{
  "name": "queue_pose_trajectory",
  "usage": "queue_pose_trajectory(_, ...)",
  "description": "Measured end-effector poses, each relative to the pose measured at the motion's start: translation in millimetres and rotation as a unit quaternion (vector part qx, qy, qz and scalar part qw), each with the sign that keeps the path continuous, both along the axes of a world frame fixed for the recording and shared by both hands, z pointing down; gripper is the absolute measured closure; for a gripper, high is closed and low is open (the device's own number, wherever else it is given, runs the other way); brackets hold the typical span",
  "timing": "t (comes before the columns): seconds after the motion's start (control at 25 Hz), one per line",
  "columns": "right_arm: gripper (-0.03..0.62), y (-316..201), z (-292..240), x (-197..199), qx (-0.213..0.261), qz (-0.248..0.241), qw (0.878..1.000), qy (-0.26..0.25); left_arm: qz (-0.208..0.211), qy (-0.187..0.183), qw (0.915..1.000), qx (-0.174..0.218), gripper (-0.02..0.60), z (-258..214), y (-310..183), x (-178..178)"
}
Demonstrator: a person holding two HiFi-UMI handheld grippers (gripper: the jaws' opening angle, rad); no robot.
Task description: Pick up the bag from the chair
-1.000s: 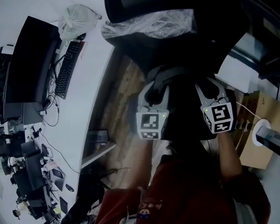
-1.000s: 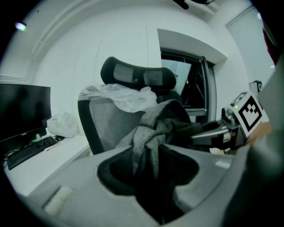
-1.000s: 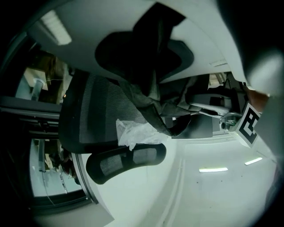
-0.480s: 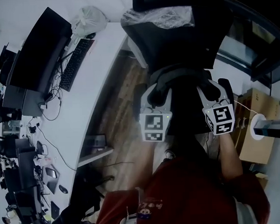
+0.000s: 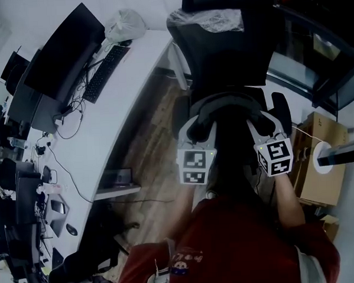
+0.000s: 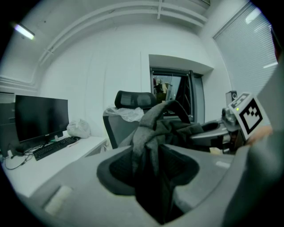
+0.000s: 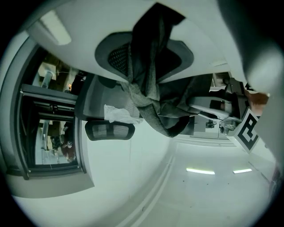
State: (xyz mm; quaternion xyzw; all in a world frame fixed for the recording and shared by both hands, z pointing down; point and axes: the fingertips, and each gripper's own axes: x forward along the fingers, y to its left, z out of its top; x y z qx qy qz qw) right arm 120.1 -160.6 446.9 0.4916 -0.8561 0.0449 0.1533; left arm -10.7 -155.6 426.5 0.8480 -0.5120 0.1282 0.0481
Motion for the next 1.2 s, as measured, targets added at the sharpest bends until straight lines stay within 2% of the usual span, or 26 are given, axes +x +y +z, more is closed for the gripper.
queue_pose_trajectory(0.28,0.459,45,-6,-8,0.009,-0.005,1.0,-0.001,-0.003,-0.001,1.0,0.008,0.416,-6,47,-8)
queue_pose_trajectory(0.52,0.459,64,-12,-1,0.016,-0.002,1.0,-0.006,0.0,-0.006,0.9999,0.016,0.416,-13,65,0)
queue_pose_trajectory(1.2,0.457,63,-18,5,0.026,0.009,1.0,0.0,0.013,0.006,0.9996,0.023,0.416,-18,63,5)
